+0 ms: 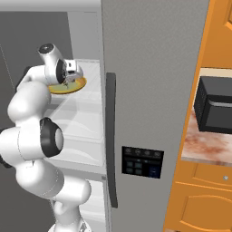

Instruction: Retrieve the fish from the fridge and place it on the saucepan with marinade on the stove.

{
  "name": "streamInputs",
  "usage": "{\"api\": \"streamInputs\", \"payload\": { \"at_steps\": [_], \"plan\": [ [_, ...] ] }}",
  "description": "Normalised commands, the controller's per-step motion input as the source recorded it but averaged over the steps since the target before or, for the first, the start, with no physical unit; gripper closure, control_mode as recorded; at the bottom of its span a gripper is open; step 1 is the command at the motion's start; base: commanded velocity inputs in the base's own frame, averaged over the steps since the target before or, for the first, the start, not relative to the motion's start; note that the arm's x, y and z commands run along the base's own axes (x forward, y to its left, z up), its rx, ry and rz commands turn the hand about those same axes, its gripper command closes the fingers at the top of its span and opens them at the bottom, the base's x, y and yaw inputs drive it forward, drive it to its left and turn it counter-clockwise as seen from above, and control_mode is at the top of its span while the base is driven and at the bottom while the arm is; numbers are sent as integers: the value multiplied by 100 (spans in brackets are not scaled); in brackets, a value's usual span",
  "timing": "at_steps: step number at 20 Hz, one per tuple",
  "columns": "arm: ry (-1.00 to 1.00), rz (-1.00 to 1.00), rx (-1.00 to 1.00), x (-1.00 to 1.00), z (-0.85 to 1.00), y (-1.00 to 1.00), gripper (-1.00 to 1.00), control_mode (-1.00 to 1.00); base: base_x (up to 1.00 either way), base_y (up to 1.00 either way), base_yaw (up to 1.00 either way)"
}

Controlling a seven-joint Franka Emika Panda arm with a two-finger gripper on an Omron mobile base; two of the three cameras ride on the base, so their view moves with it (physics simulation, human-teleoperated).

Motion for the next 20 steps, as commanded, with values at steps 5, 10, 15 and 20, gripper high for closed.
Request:
{"api": "streamInputs", "payload": {
  "at_steps": [5, 10, 15, 20],
  "plan": [
    [-4, 0, 0, 0, 0, 0, 100, -100, 0, 0, 0],
    [0, -1, 0, -58, 20, 0, 100, -100, 0, 0, 0],
    [0, -9, 1, -100, 69, -2, 100, -100, 0, 0, 0],
    [0, -12, 0, -100, 35, -37, 100, -100, 0, 0, 0]
  ]
}}
